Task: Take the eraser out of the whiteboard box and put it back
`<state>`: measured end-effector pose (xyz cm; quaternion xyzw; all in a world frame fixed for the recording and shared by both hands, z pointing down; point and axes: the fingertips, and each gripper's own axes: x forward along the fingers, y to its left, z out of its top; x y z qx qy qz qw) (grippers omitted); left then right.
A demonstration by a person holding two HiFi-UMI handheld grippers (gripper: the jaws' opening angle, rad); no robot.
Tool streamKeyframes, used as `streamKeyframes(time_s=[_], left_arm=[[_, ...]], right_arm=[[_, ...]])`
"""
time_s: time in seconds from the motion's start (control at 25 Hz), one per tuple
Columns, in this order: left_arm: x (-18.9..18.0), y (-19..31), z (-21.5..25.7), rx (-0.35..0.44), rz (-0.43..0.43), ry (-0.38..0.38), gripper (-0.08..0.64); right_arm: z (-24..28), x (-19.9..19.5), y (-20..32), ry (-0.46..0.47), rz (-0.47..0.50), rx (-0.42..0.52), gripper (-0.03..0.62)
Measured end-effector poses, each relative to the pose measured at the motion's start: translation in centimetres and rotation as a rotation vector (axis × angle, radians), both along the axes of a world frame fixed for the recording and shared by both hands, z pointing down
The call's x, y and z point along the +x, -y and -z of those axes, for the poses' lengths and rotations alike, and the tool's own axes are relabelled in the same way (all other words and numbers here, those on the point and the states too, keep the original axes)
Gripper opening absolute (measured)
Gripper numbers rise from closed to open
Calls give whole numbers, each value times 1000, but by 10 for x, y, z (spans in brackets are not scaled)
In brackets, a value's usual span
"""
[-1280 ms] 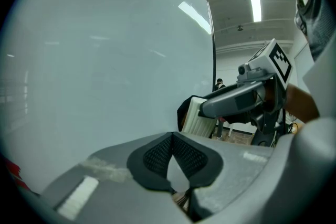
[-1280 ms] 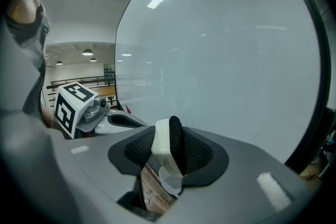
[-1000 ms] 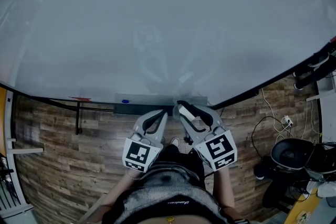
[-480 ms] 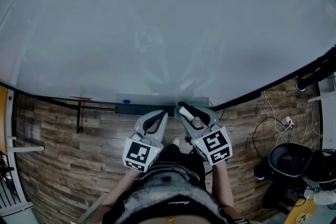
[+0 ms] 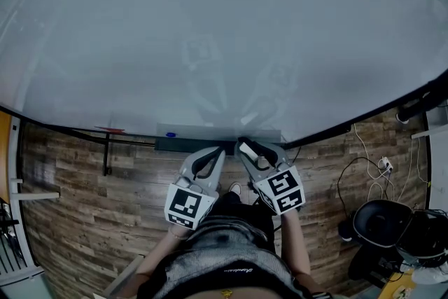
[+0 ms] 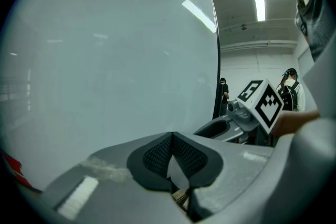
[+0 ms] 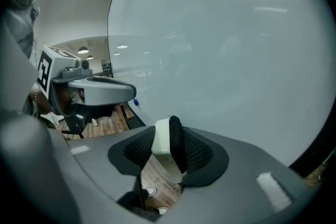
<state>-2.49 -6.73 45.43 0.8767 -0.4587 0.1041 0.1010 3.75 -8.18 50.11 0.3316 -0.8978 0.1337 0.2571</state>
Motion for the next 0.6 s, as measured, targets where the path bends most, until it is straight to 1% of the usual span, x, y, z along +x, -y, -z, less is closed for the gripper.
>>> streamKeyframes(time_s=[0.44, 0.6], left_arm=[[1, 1, -1, -5, 1, 1, 1], [1, -2, -1, -6, -4, 2, 2]], right_arm=[[-32, 3, 4, -1, -16, -37, 166], [-33, 1, 3, 16, -30, -37, 166]])
